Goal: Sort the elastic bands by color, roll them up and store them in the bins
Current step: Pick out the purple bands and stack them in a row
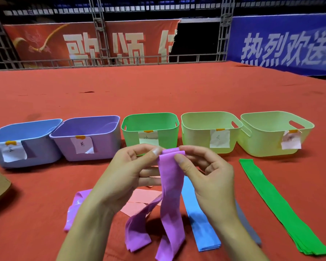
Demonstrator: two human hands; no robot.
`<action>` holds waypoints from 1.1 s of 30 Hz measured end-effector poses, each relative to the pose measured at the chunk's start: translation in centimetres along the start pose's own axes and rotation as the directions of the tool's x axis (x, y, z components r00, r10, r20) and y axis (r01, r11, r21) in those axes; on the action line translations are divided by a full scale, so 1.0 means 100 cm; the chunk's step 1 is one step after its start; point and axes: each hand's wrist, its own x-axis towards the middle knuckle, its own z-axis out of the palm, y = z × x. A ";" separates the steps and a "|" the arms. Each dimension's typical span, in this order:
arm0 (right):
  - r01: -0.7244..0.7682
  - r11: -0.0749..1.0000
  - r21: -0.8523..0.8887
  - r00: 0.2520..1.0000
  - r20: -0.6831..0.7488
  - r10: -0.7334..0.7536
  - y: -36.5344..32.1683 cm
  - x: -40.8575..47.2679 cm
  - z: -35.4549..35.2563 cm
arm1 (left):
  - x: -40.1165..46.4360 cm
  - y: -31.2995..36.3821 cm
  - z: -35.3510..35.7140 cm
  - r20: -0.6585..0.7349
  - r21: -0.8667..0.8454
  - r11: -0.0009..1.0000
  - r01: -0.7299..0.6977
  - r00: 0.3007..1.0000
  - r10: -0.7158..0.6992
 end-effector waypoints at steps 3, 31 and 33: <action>0.028 0.999 -0.016 0.999 -0.022 -0.028 0.000 -0.001 0.001 | -0.002 0.001 0.002 0.016 0.028 1.000 -0.014 1.000 0.013; -0.104 0.990 -0.094 0.954 0.271 0.126 0.017 -0.004 0.009 | -0.008 0.007 0.006 -0.223 0.199 0.936 -0.291 0.916 0.333; -0.176 0.981 -0.084 0.902 0.385 0.195 0.025 -0.008 0.013 | -0.009 0.010 -0.002 -0.250 0.190 0.931 -0.312 0.901 0.353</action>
